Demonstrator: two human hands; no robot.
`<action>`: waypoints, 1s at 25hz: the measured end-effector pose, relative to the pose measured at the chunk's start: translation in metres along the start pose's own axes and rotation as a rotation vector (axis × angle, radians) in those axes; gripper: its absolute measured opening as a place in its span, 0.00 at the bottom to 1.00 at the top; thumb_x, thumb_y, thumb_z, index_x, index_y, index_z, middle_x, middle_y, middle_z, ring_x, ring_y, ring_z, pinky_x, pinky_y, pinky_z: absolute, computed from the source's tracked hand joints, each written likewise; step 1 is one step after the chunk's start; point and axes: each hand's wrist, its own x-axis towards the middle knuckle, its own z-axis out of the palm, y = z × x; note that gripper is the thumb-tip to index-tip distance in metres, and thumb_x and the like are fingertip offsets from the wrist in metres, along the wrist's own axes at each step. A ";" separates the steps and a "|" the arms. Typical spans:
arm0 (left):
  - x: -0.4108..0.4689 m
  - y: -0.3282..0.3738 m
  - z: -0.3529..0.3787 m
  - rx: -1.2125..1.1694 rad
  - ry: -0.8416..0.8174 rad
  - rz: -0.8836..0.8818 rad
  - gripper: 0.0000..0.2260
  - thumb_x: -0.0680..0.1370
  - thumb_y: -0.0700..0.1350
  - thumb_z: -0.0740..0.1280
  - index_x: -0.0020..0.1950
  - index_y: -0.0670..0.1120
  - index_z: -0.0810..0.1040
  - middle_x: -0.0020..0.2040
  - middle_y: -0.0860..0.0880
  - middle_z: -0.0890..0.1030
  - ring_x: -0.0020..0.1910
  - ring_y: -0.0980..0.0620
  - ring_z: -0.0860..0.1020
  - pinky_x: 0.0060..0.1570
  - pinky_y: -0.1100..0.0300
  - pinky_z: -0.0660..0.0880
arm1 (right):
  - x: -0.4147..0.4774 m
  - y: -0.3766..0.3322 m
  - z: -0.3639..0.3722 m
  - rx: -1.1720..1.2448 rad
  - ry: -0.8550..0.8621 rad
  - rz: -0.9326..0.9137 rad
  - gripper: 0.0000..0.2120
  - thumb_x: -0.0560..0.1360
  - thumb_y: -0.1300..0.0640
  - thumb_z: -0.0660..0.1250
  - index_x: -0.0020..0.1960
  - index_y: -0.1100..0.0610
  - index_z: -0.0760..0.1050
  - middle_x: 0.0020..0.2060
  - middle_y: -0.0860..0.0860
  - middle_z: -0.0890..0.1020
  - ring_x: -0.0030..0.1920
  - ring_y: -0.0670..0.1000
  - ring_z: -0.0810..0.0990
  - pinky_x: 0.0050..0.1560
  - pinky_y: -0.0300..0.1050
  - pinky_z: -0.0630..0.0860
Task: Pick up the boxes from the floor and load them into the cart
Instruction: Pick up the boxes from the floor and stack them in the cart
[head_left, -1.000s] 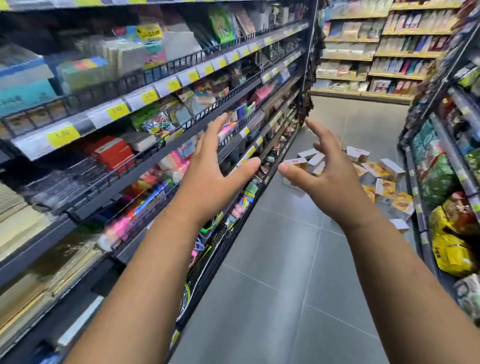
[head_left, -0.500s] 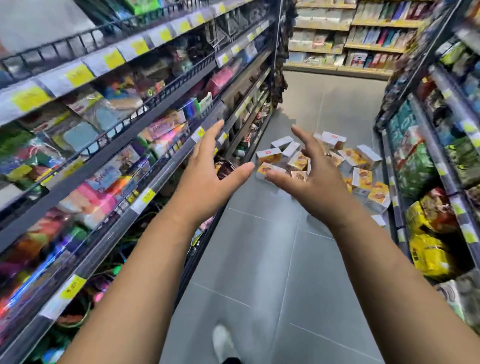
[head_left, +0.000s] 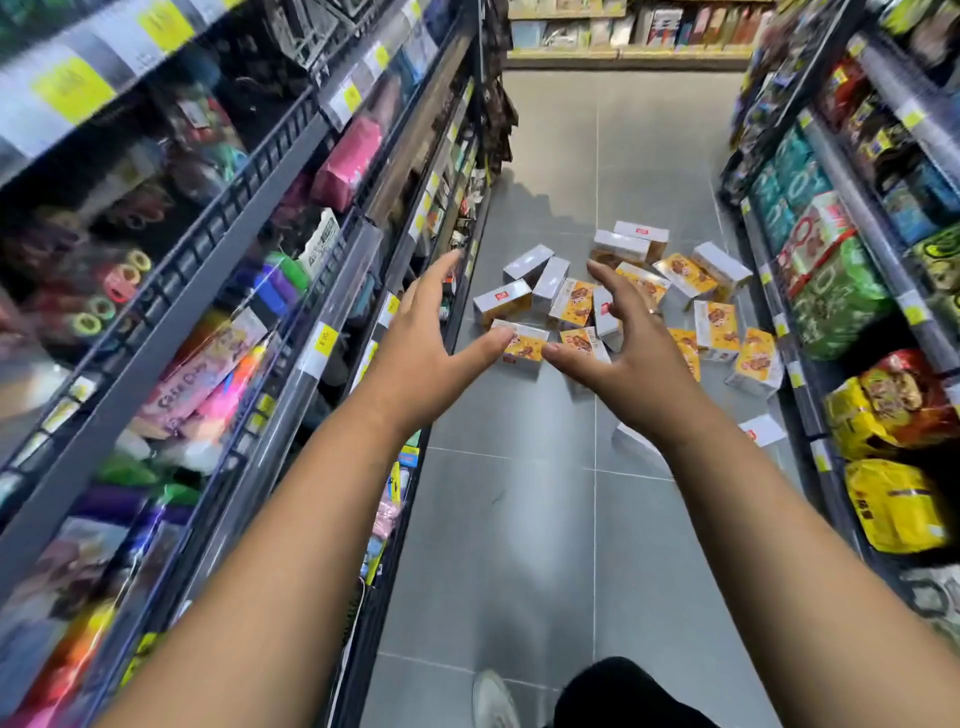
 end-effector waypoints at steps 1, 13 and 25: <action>0.023 -0.006 0.003 0.013 -0.017 -0.006 0.38 0.71 0.61 0.69 0.77 0.57 0.55 0.76 0.55 0.61 0.73 0.58 0.62 0.70 0.60 0.60 | 0.021 0.008 0.002 -0.005 0.001 0.017 0.38 0.68 0.50 0.77 0.73 0.47 0.63 0.65 0.44 0.68 0.59 0.35 0.64 0.55 0.17 0.56; 0.329 -0.074 0.065 0.102 -0.067 -0.108 0.37 0.74 0.56 0.70 0.78 0.54 0.55 0.77 0.53 0.59 0.74 0.56 0.60 0.66 0.65 0.56 | 0.324 0.147 0.000 -0.140 -0.148 0.051 0.41 0.68 0.45 0.76 0.75 0.47 0.60 0.73 0.49 0.64 0.73 0.49 0.61 0.69 0.38 0.58; 0.609 -0.195 0.128 0.130 -0.218 -0.299 0.37 0.73 0.54 0.72 0.77 0.52 0.58 0.74 0.47 0.64 0.72 0.49 0.65 0.66 0.61 0.61 | 0.586 0.282 0.054 -0.261 -0.327 0.231 0.46 0.68 0.44 0.75 0.77 0.46 0.53 0.76 0.50 0.56 0.75 0.52 0.56 0.69 0.41 0.56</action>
